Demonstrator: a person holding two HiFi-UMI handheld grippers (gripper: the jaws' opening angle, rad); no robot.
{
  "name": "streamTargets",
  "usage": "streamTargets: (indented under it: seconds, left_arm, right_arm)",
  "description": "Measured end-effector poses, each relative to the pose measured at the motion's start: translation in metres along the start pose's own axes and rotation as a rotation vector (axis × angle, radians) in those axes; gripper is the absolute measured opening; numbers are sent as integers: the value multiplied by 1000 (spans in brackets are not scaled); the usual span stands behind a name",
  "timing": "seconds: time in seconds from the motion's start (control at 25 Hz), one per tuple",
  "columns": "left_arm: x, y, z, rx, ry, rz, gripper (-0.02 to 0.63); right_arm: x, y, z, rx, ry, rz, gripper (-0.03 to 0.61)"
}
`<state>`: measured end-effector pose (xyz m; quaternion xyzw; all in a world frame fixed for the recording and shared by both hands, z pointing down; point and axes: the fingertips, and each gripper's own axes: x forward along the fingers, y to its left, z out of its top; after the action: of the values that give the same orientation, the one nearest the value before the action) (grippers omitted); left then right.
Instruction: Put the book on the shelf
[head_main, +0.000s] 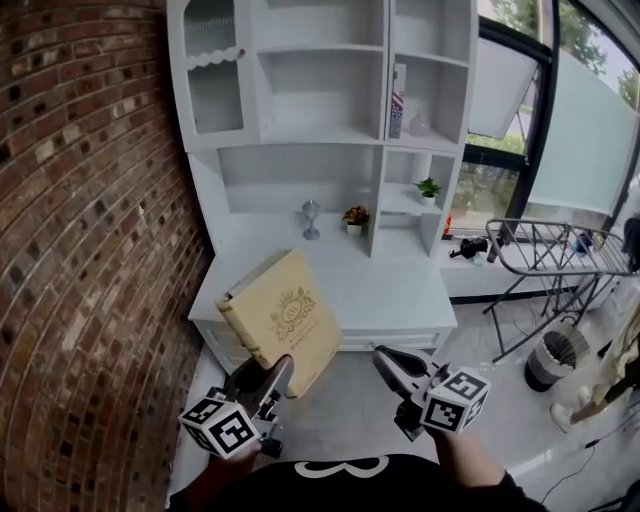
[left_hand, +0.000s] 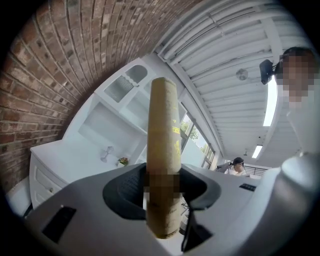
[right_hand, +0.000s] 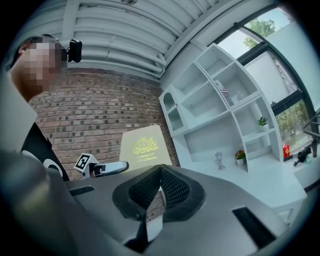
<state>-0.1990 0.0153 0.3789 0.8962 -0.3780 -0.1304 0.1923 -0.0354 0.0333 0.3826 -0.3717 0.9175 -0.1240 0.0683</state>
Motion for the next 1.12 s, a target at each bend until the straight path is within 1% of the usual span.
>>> streamTargets:
  seconds: [0.16, 0.32, 0.68, 0.92, 1.12]
  left_arm:
    - [8, 28, 14, 1, -13, -4, 181]
    - [16, 51, 19, 2, -4, 2, 181]
    - [48, 65, 25, 4, 7, -15, 181]
    - [76, 70, 35, 21, 1, -10, 181]
    - [105, 91, 46, 24, -14, 11, 180]
  right_arm:
    - [31, -8, 4, -14, -8, -4, 8]
    - [50, -17, 5, -26, -9, -21, 8]
    - [65, -40, 9, -86, 1, -71, 8]
    - [76, -69, 23, -59, -12, -55, 8]
    - [101, -98, 31, -59, -17, -24, 8]
